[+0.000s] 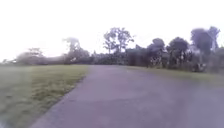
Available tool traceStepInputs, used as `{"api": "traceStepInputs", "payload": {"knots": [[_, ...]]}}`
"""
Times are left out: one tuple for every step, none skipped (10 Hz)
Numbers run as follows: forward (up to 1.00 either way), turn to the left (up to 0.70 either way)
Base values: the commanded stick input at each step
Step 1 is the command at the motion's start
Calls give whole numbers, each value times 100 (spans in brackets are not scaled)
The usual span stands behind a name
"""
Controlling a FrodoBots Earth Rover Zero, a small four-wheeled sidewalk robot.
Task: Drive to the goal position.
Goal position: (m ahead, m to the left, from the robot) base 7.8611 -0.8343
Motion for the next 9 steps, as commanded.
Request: {"api": "traceStepInputs", "payload": {"knots": [[70, 0], [70, 0], [70, 0], [70, 0], [70, 0], [70, 0], [70, 0], [70, 0], [70, 0]]}}
